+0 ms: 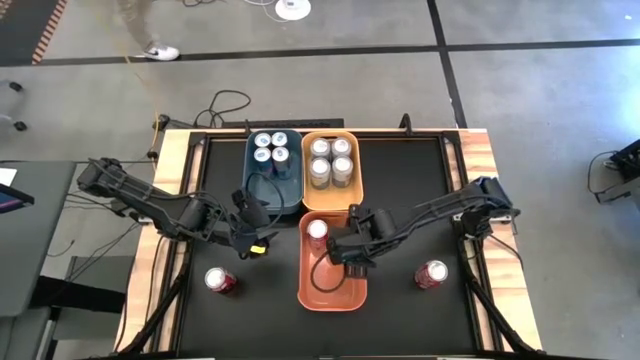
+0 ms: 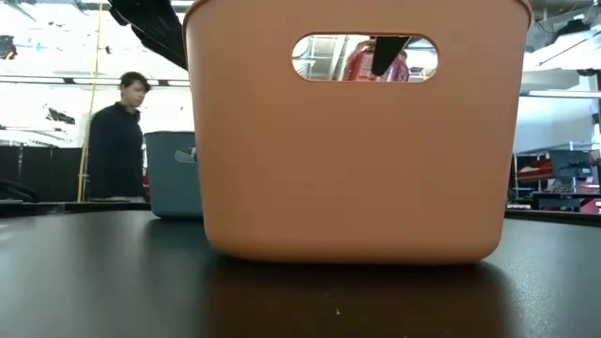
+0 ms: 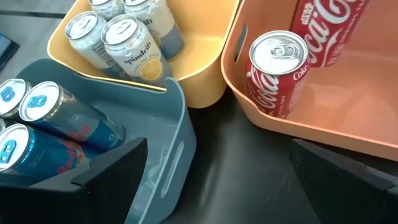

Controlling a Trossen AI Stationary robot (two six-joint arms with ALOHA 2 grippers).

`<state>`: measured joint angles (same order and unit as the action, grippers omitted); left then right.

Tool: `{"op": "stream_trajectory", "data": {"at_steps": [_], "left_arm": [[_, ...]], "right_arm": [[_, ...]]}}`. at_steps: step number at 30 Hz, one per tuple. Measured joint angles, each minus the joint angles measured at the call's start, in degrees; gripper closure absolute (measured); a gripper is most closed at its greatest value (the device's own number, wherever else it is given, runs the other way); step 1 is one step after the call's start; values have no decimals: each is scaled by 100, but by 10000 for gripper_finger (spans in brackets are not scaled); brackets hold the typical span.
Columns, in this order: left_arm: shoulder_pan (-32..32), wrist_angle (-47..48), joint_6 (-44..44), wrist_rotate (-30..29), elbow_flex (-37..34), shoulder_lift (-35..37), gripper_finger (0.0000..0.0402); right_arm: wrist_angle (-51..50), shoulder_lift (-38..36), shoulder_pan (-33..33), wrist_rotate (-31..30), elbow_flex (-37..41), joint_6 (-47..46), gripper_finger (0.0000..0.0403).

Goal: Sort soda cans
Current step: Put the red soda can into the orange bin

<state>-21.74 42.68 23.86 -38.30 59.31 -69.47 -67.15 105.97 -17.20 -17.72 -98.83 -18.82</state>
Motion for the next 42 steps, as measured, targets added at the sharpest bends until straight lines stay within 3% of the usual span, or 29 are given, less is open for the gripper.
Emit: {"op": "stream_trajectory", "data": {"at_steps": [14,24,32,42], "left_arm": [[-7,44,0,2,-2,0,13],[-9,103,38,3,-2,0,13],[-9,153,99,2,-2,0,13],[-9,167,96,2,-2,0,13]], "right_arm": [[-118,686,398,-11,-15,576,139],[-133,780,640,232,-15,975,137],[22,777,754,412,-15,1030,19],[-27,468,790,299,-15,842,32]]}}
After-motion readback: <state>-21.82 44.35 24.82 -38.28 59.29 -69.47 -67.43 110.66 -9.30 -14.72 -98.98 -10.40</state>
